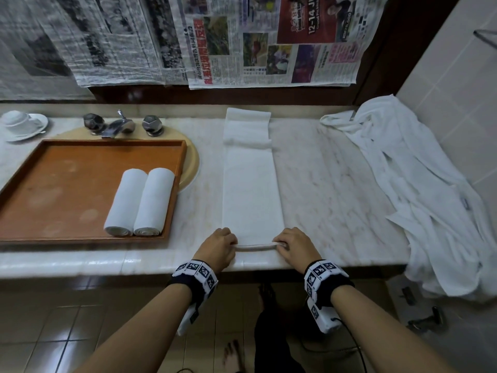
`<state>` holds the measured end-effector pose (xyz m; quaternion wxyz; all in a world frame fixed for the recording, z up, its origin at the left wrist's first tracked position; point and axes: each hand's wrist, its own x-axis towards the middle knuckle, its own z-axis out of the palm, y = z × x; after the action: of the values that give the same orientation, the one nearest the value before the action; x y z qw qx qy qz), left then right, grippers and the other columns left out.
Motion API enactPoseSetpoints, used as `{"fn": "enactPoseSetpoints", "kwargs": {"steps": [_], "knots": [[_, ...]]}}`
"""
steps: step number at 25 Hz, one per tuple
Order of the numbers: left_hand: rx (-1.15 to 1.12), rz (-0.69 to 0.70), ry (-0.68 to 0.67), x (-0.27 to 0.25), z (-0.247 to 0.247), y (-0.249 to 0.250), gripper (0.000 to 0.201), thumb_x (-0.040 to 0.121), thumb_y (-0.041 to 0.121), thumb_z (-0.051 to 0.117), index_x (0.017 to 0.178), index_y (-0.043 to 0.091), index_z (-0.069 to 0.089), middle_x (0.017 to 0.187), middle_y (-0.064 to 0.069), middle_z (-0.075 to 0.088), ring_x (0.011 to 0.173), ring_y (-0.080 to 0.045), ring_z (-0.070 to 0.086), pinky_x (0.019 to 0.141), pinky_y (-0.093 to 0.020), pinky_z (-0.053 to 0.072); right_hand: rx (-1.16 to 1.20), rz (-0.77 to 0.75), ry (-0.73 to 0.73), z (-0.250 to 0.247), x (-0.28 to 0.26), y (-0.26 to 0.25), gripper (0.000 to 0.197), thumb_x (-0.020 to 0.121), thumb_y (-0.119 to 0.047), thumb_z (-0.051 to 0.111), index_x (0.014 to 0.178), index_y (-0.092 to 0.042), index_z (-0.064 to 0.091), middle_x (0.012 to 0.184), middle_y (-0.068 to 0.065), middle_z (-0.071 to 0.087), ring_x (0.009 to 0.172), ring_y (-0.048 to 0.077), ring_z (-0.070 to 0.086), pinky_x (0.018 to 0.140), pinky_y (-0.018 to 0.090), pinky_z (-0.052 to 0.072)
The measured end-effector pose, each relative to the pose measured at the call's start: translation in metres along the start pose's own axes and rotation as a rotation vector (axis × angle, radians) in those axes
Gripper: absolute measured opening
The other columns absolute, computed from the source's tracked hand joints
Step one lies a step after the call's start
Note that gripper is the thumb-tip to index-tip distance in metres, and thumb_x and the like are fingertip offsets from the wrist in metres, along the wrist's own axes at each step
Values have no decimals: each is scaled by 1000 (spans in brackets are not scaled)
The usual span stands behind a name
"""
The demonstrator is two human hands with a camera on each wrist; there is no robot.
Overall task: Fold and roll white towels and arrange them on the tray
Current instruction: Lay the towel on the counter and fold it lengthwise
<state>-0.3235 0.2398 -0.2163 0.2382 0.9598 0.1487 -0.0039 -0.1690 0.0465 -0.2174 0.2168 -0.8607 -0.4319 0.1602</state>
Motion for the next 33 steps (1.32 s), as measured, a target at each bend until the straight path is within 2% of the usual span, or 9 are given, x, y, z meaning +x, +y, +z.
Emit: {"fn": "enactPoseSetpoints", "kwargs": {"steps": [3, 9, 14, 18, 21, 25, 27, 29, 33], "knots": [[-39, 37, 8, -2, 2, -5, 15, 91, 7, 56, 102, 2, 65, 102, -12, 60, 95, -27, 54, 82, -22, 35, 11, 46, -21, -5, 4, 3, 16, 92, -19, 59, 101, -17, 71, 99, -3, 68, 96, 16, 56, 86, 26, 43], [-169, -100, 0, 9, -13, -8, 15, 89, 10, 63, 104, 8, 63, 98, -6, 65, 89, -23, 61, 82, -33, 49, 83, 190, -49, -12, 9, -2, 5, 90, -15, 61, 94, -17, 61, 94, 2, 66, 88, 20, 59, 82, 33, 49], [-164, -189, -2, 16, -19, -4, 8, 86, 10, 69, 93, 8, 72, 94, -6, 71, 87, -19, 63, 81, -22, 47, 85, 239, -46, -14, 11, -8, 6, 90, -12, 61, 86, -17, 62, 88, 1, 67, 81, 19, 61, 77, 33, 53], [-161, -234, 11, 19, -20, 0, 10, 86, 10, 68, 92, 8, 76, 94, -6, 72, 90, -20, 65, 84, -24, 47, 27, 263, -30, -12, 14, -11, 13, 89, -9, 57, 81, -17, 63, 84, 0, 66, 79, 18, 59, 74, 34, 53], [-135, -288, -15, 23, -19, -1, 11, 87, 13, 68, 94, 11, 77, 95, -4, 71, 90, -19, 65, 85, -24, 48, -37, 276, -15, -8, 16, -13, 12, 92, -10, 54, 87, -12, 64, 93, 2, 62, 83, 18, 54, 72, 32, 48], [85, -163, -50, 25, -19, 7, 14, 90, 8, 62, 98, 12, 73, 102, -4, 62, 93, -23, 60, 80, -28, 48, -149, 153, 60, -3, 17, -14, 4, 86, -5, 63, 88, -9, 62, 96, 1, 54, 89, 19, 51, 66, 32, 44], [184, -89, -70, 22, -13, 10, 22, 90, 2, 56, 102, 12, 71, 104, -4, 60, 95, -23, 58, 81, -29, 48, -176, 34, 50, 4, 15, -18, 24, 64, 9, 76, 69, -10, 63, 78, 1, 57, 70, 19, 56, 52, 29, 45], [223, -86, -68, 18, -7, 12, 26, 89, -1, 53, 104, 11, 71, 106, -5, 60, 98, -24, 57, 82, -30, 49, -155, 28, 16, 9, 12, -20, 30, 49, 7, 83, 57, -12, 62, 64, -1, 56, 56, 18, 56, 42, 23, 43], [228, -50, -39, 9, -2, 10, 20, 89, 20, 55, 93, 10, 71, 100, -3, 64, 98, -21, 55, 76, -32, 50, -139, -13, 33, 11, 6, -20, 17, 68, -20, 79, 74, -10, 67, 76, 2, 63, 75, 20, 58, 59, 31, 52]]}}
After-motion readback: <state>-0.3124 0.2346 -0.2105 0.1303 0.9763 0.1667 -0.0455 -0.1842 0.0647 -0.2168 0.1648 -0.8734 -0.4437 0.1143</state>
